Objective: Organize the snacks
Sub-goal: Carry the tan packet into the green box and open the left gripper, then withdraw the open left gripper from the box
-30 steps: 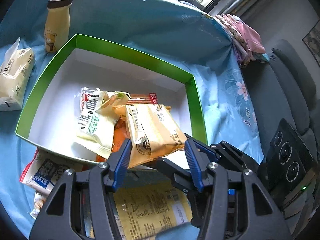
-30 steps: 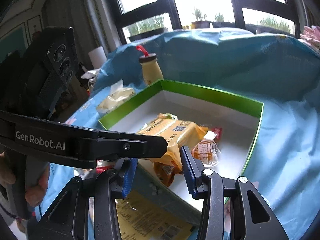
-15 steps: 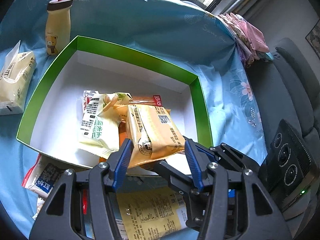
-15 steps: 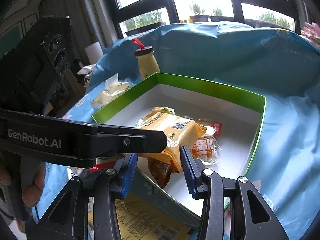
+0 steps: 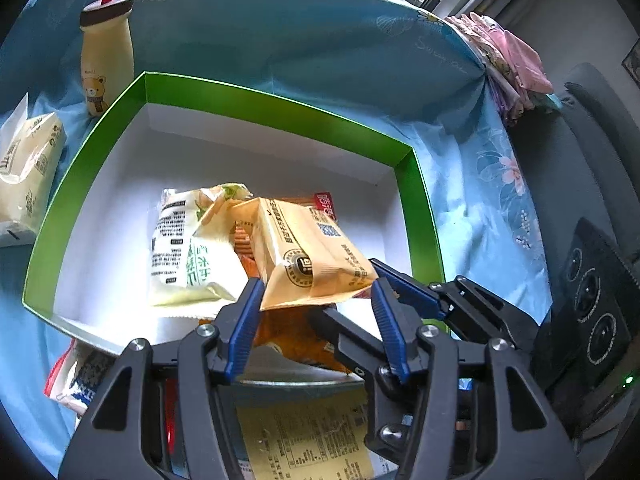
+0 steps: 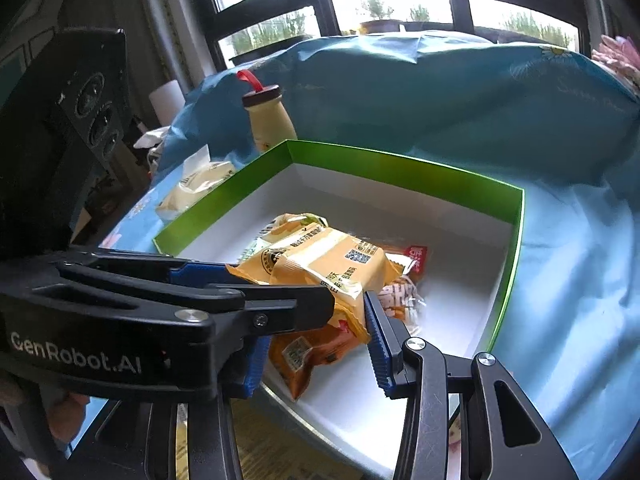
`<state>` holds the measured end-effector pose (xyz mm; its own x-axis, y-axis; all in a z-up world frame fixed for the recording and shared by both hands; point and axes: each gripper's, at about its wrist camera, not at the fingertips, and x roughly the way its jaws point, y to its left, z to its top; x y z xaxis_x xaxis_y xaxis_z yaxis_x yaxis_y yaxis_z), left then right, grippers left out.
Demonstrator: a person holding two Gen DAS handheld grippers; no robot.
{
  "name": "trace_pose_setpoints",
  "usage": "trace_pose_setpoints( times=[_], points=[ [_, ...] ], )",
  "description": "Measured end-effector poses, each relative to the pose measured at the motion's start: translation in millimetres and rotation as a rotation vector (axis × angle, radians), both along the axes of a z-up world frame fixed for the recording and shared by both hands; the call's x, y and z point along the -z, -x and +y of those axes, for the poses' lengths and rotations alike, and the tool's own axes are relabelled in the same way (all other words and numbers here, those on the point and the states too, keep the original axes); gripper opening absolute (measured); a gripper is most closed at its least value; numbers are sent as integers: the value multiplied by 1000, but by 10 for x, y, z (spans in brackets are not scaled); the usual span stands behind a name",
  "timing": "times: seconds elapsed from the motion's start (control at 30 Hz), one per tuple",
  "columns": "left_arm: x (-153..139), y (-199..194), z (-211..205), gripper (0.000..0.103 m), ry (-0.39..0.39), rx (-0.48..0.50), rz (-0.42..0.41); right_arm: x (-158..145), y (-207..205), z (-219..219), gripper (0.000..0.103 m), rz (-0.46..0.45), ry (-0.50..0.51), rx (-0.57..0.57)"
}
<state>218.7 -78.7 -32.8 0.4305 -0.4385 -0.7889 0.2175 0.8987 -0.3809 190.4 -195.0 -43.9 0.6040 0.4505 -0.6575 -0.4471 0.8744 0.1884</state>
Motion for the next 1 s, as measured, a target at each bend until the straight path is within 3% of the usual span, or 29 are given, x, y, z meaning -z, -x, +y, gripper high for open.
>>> trace_pose_setpoints(
  times=[0.13,0.23,0.33,0.47,0.73,1.0],
  points=[
    [-26,-2,-17,62,-29,-9,-21,-1,-5,-34,45,5,-5,15],
    [-47,28,-1,74,-50,-15,-40,12,2,-67,46,15,0,31],
    [-72,74,28,76,-70,-22,-61,5,28,-109,46,12,7,58],
    [-123,168,88,90,-83,-43,-97,-60,132,-224,58,-16,-10,95],
    [-250,497,151,90,-148,-53,-177,-228,478,-502,58,-63,-79,155],
    [-214,814,192,90,-205,-54,-186,-249,802,-662,59,-39,-110,183]
  ],
)
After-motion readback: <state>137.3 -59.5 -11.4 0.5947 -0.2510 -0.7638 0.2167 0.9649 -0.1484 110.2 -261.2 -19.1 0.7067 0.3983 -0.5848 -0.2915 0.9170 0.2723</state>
